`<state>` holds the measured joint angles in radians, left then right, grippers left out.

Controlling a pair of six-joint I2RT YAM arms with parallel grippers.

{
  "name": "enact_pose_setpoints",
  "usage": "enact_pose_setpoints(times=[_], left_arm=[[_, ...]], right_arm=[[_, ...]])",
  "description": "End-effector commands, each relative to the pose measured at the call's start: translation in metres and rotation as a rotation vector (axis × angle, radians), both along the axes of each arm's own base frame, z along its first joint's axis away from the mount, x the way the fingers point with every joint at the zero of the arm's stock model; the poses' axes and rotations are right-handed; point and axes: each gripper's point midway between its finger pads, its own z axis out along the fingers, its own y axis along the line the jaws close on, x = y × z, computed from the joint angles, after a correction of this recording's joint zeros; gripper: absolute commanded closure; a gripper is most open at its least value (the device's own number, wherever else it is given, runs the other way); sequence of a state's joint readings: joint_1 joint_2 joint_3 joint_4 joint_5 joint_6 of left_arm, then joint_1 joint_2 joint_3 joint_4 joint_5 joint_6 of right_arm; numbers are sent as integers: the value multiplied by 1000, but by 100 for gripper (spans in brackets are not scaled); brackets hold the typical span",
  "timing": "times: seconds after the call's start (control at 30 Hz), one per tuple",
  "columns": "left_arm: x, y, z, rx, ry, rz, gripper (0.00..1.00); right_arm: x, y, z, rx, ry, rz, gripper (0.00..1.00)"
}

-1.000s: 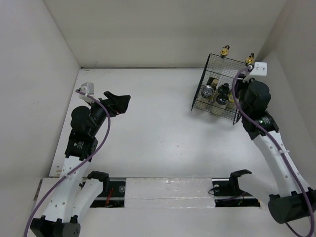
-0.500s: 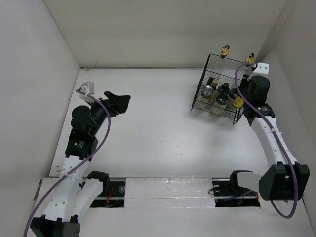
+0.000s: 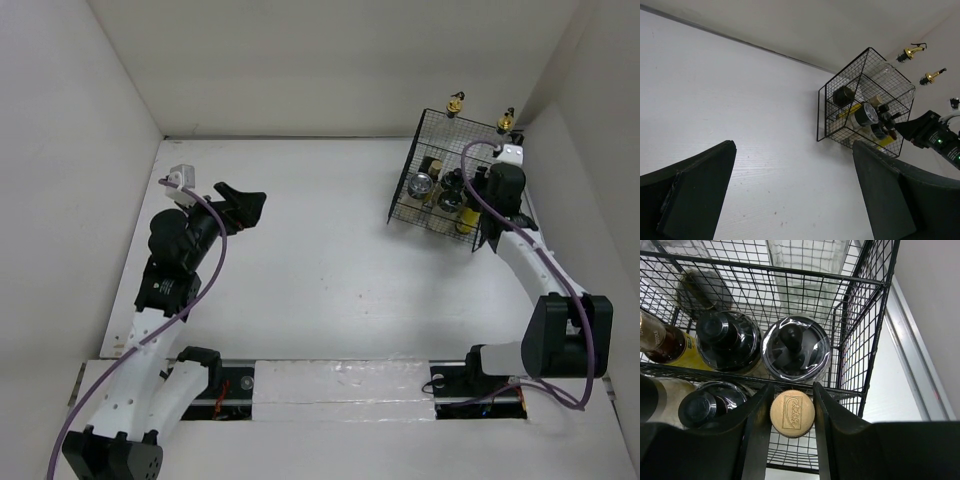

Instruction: Organize the condiment bottles

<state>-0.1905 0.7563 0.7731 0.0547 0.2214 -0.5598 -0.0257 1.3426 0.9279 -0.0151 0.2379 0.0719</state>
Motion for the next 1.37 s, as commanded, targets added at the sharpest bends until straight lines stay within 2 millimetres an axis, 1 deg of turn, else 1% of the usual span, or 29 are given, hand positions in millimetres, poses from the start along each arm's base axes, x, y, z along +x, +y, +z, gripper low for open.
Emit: enact_pose_setpoints(times=[0.0, 0.07, 0.1, 0.17, 0.2, 0.23, 0.27, 0.3, 0.33, 0.37, 0.4, 0.43, 0.47, 0.53, 0.57, 0.6, 0.63, 0.67, 0.7, 0.73, 0.77, 0.83, 0.9, 0.97, 1.03, 1.07, 1.1, 1.23, 1.33], left_arm=[[-2, -2, 32, -25, -81, -8, 1], [2, -3, 26, -22, -62, -8, 1], [2, -3, 24, -20, -53, -8, 1], [2, -3, 24, -20, -53, -8, 1], [4, -3, 21, -18, -42, -8, 1], [4, -3, 23, -18, -42, -8, 1], [6, -4, 25, -17, -39, -8, 1], [6, -4, 22, -15, -29, -8, 1], [6, -4, 22, -15, -29, -8, 1], [6, -4, 22, -15, -29, -8, 1], [6, -4, 22, -15, -29, -8, 1], [8, -4, 19, -13, -20, -8, 1], [7, -6, 19, -14, -20, -21, 1], [6, -4, 24, -18, -37, -22, 1], [6, -4, 26, -19, -47, -22, 1], [4, -7, 26, -20, -46, -38, 1], [3, -8, 26, -20, -46, -49, 1], [2, -5, 30, -22, -57, -40, 1], [1, -7, 37, -25, -78, -54, 1], [-4, -3, 47, -30, -114, -45, 1], [-6, -3, 48, -32, -127, -45, 1], [-13, -3, 60, -38, -171, -55, 1], [-21, -4, 67, -42, -204, -64, 1], [-31, -4, 78, -47, -247, -74, 1], [-36, -4, 81, -49, -262, -83, 1], [-40, -4, 85, -50, -276, -83, 1], [-43, -3, 90, -61, -292, -84, 1], [-47, -7, 91, -80, -308, -110, 1], [-48, -9, 90, -79, -308, -123, 1]], right_arm=[[13, 0, 28, 12, -125, -16, 77], [11, 0, 23, 12, -115, -16, 68], [10, 0, 18, 12, -106, -16, 59], [10, 0, 18, 12, -105, -16, 49], [6, -2, 23, 8, -118, -26, 45], [4, -2, 29, 8, -133, -26, 35], [2, -2, 35, 8, -150, -26, 31], [-2, -2, 56, 8, -193, -26, 26], [-7, -2, 63, 7, -208, -26, 17], [-8, 4, 82, 11, -252, -6, 12], [-13, 4, 94, 11, -275, -6, 8], [-23, 6, 121, 13, -335, 5, 5], [-29, 6, 132, 13, -366, 5, 1], [-41, 25, 164, 21, -440, 91, 1], [-55, 32, 185, 17, -499, 126, 1], [-63, 46, 200, 14, -537, 200, 1], [-71, 59, 210, 23, -566, 260, 1], [-88, 66, 233, -2, -628, 315, 1], [-99, 79, 246, 2, -665, 379, 1], [-110, 99, 252, 0, -687, 496, 1], [-130, 105, 276, -11, -754, 541, 1], [-154, 131, 287, -23, -796, 702, 1], [-189, 148, 314, -43, -895, 813, 1], [-215, 164, 321, -60, -941, 940, 1], [-246, 168, 336, -73, -1021, 985, 1], [-253, 167, 340, -69, -1043, 987, 1], [-255, 168, 335, -55, -1037, 988, 1], [-243, 168, 314, -11, -979, 980, 1], [-237, 172, 304, 1, -944, 1000, 1]])
